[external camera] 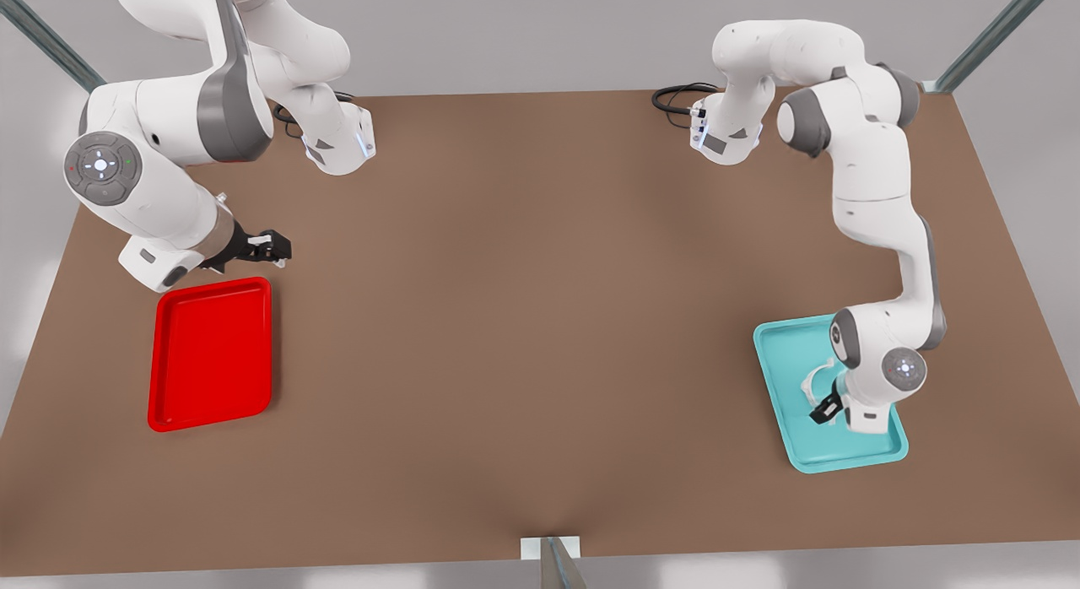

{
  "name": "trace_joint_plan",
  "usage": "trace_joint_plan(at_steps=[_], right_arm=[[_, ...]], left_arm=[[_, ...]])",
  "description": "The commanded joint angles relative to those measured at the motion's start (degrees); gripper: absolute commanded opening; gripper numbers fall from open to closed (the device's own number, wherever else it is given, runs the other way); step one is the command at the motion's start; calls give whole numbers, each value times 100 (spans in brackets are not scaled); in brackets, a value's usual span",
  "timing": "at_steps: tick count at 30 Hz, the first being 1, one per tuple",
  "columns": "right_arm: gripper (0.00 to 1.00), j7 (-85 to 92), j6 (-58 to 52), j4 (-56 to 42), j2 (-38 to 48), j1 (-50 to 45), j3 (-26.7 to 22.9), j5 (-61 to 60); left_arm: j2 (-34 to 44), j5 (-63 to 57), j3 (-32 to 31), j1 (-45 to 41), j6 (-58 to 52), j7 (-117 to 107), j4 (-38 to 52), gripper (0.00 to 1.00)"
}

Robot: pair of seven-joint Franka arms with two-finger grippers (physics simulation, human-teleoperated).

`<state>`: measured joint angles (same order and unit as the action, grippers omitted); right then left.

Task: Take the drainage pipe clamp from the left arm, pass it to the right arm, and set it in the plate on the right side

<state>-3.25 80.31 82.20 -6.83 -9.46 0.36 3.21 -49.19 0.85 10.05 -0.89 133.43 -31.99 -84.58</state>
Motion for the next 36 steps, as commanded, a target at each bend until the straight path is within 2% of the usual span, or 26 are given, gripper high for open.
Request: trace_joint_plan(at_steps=[1, 6, 7, 9, 14, 15, 16, 18, 22, 27, 30, 31, 36], right_arm=[[100, -53, -16, -3, 6, -3, -1, -4], [100, -53, -16, -3, -3, -38, -1, -4], [100, -53, -16, 6, -3, -38, -1, 4], [100, -53, -16, 6, -3, -38, -1, 4], [100, -53, -33, 33, 6, -29, -1, -4], [100, -53, -33, 33, 6, -29, -1, -4], [100, -53, -33, 33, -3, -29, -1, 4], [100, -53, -33, 33, -3, -38, -1, 4], [100, -53, -33, 41, -3, -47, -1, 4], [100, -53, -51, 68, 6, -47, -1, 4], [100, -53, -60, 68, 6, -47, -1, 4], [100, -53, -60, 68, 6, -47, -1, 4], [100, -61, -60, 77, -3, -73, -1, 4]], left_arm=[[41, 170, -3, 1, 253, -1230, -85, 100], [6, 355, -47, 10, 297, -1222, -103, 100], [-3, 355, -47, 27, 306, -1222, -94, 96], [-21, 363, -56, 36, 306, -1222, -94, 72], [-21, 363, -144, 71, 297, -1195, -94, 72], [-21, 363, -179, 98, 297, -1195, -103, 69], [-21, 363, -188, 107, 288, -1195, -94, 59], [-21, 372, -188, 107, 288, -1204, -94, 52], [-21, 372, -188, 124, 288, -1204, -94, 45], [-21, 407, -188, 124, 297, -1213, -94, 30], [-38, 407, -188, 124, 297, -1213, -94, 27], [-30, 407, -188, 124, 297, -1222, -94, 21], [14, 407, -188, 124, 253, -1283, -94, 21]])
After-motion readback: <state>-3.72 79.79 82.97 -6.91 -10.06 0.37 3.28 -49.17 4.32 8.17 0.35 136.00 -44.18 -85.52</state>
